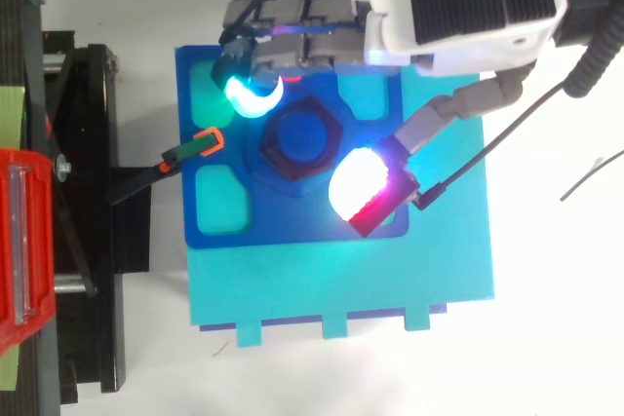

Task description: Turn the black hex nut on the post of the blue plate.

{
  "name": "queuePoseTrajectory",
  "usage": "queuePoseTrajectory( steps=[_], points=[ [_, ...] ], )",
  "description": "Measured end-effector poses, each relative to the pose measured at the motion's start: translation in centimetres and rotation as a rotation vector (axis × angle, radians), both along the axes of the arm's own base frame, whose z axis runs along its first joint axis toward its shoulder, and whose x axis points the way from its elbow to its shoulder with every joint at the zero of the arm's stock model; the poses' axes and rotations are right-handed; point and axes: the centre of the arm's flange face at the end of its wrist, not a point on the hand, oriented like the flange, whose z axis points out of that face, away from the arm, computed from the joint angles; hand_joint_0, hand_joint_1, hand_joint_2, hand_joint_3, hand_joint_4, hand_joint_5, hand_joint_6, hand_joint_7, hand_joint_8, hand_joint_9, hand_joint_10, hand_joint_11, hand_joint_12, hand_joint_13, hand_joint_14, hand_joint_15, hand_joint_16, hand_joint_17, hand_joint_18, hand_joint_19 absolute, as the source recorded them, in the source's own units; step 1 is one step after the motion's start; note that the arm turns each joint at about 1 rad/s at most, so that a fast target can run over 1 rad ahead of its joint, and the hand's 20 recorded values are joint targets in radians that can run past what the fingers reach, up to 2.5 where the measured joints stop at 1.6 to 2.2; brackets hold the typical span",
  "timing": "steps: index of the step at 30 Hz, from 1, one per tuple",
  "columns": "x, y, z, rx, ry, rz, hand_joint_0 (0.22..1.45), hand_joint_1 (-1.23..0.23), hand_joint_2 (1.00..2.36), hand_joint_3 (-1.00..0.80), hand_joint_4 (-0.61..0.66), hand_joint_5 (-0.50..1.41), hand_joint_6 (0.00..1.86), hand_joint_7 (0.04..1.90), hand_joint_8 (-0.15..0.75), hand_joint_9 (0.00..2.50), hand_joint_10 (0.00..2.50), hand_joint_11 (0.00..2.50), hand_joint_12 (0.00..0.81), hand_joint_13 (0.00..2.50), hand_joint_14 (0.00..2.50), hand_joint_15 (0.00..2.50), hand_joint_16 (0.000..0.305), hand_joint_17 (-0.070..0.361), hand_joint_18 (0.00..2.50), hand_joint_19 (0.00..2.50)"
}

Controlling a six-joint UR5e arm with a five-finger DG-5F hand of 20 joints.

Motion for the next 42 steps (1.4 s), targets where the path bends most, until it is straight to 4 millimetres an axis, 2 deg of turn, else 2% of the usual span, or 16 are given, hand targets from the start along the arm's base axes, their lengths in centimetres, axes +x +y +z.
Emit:
queuePoseTrajectory(
  steps=[4, 9, 18, 25, 29, 36, 42],
  points=[
    [-0.3, -0.9, 0.1, 0.004, 0.002, 0.006, 0.45, -0.20, 1.00, -0.50, 0.30, -0.16, 0.50, 0.90, 0.279, 0.36, 0.00, 0.00, 0.373, 0.28, 0.00, 0.03, 0.058, 0.131, 0.31, 0.36],
    [-0.2, -1.5, 1.1, 0.007, -0.014, 0.013, 0.45, -0.21, 1.00, -0.50, 0.30, -0.16, 0.50, 0.90, 0.279, 0.36, 0.00, 0.00, 0.373, 0.28, 0.00, 0.03, 0.058, 0.131, 0.31, 0.36],
    [0.4, -1.2, 3.7, 0.009, -0.028, 0.022, 0.45, -0.21, 1.00, -0.50, 0.30, -0.16, 0.50, 0.89, 0.278, 0.36, 0.00, 0.00, 0.374, 0.29, 0.00, 0.03, 0.058, 0.131, 0.31, 0.36],
    [1.5, 0.8, 4.4, 0.013, -0.076, 0.023, 0.45, -0.21, 1.00, -0.50, 0.29, -0.16, 0.50, 0.89, 0.278, 0.36, 0.00, 0.00, 0.374, 0.29, 0.00, 0.03, 0.058, 0.131, 0.32, 0.37],
    [2.3, 3.2, 3.9, 0.018, -0.100, 0.026, 0.45, -0.21, 1.00, -0.50, 0.30, -0.16, 0.50, 0.89, 0.278, 0.36, 0.00, 0.00, 0.375, 0.29, 0.00, 0.03, 0.058, 0.131, 0.32, 0.37],
    [2.6, 5.9, 2.0, 0.022, -0.090, 0.005, 0.45, -0.21, 1.00, -0.50, 0.30, -0.16, 0.50, 0.89, 0.278, 0.36, 0.00, 0.00, 0.374, 0.29, 0.00, 0.03, 0.058, 0.131, 0.32, 0.37],
    [3.0, 7.5, 0.6, 0.035, -0.118, -0.010, 0.45, -0.22, 1.00, -0.50, 0.31, -0.16, 0.50, 0.91, 0.280, 0.37, 0.00, 0.00, 0.374, 0.29, 0.00, 0.04, 0.058, 0.130, 0.32, 0.36]
  ],
)
